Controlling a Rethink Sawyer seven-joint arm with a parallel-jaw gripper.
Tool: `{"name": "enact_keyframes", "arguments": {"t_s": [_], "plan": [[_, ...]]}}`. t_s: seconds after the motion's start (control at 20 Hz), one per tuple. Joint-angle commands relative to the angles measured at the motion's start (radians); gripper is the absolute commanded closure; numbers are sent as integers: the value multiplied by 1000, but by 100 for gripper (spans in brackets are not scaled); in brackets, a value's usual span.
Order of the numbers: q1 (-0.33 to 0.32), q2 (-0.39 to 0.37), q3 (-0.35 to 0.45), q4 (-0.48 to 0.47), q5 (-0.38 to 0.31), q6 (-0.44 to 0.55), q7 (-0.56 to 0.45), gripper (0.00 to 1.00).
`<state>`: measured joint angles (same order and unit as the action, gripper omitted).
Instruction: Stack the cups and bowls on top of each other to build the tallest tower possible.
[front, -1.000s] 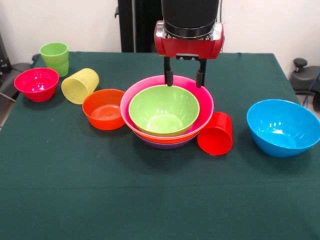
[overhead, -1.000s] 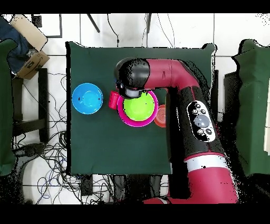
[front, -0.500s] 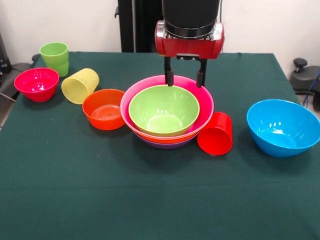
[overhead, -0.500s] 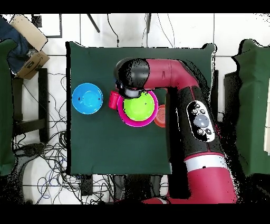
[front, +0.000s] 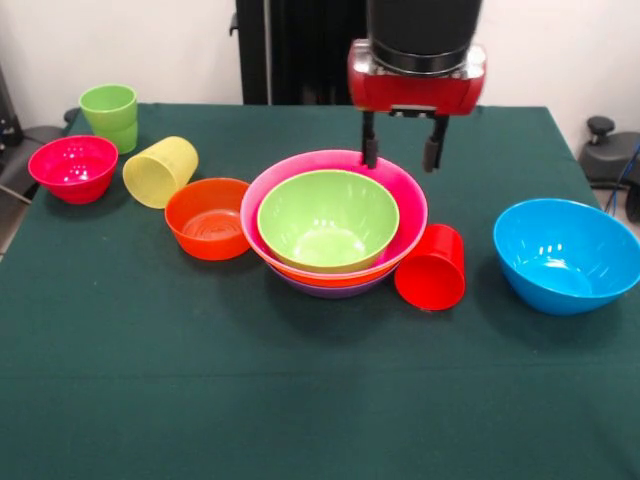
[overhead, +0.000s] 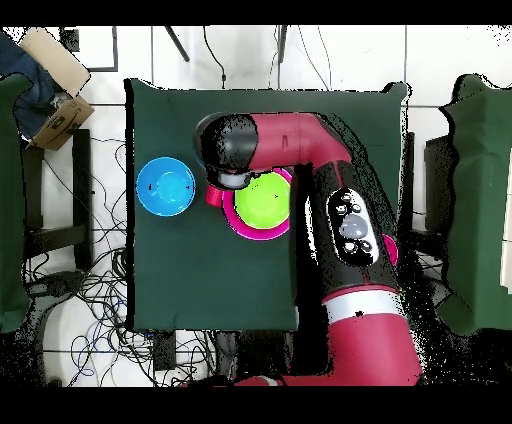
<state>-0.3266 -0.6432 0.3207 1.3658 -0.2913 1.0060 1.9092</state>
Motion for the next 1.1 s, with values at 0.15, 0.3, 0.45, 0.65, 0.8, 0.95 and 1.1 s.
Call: {"name": "enact_keyframes", "arguments": {"t_s": [0.15,0.3,0.45,0.65,0.8,0.95,1.1], "plan": [[105,22,-41,24,-66,6,66,0],[142,26,-62,13,-46,15,117,0],[174,34,-79,6,-33,11,146,0],[203,59,-98,-20,-26,5,154,0],[221,90,-103,-50,-37,0,127,0],[235,105,-108,-57,-41,-7,110,0],[236,114,-108,-59,-35,-24,97,0]]}}
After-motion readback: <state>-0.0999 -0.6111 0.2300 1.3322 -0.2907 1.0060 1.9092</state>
